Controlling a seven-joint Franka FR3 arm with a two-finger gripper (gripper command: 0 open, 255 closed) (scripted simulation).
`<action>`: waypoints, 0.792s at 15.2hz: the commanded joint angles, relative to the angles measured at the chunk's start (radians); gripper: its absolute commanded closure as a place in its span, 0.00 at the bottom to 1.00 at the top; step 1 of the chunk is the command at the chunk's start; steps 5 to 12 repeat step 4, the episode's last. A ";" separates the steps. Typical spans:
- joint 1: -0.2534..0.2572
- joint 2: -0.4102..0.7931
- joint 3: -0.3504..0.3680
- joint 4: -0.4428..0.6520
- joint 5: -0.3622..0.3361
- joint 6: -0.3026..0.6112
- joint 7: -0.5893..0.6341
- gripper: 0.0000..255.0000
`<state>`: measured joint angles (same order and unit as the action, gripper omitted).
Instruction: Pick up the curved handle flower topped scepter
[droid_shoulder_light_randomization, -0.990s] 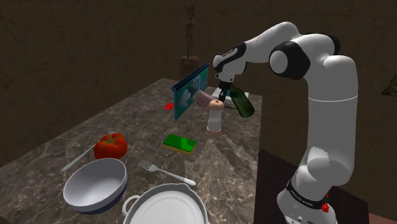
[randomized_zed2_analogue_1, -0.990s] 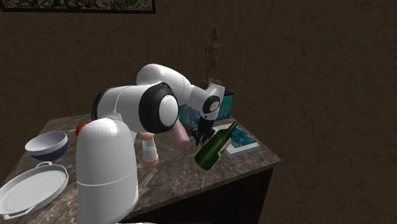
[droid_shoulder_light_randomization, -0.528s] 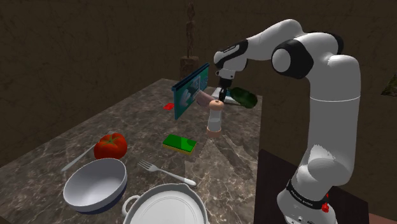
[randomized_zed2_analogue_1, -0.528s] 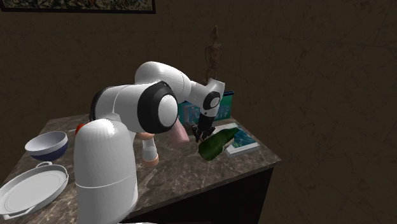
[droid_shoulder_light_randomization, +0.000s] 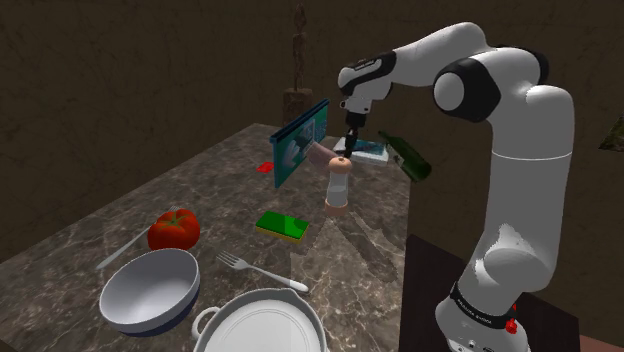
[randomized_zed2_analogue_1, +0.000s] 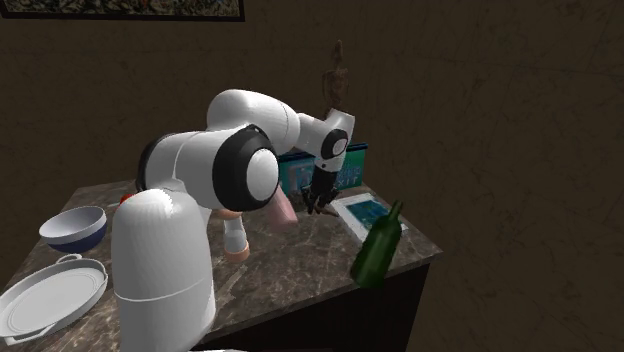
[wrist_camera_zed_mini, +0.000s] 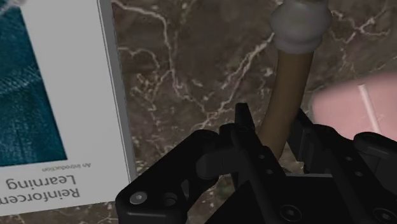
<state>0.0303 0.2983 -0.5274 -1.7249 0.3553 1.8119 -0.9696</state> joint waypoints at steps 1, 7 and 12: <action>0.000 -0.007 -0.002 0.020 -0.006 -0.025 0.008 1.00; 0.000 -0.011 -0.003 0.030 -0.009 -0.038 0.012 1.00; 0.000 -0.011 -0.003 0.030 -0.009 -0.038 0.012 1.00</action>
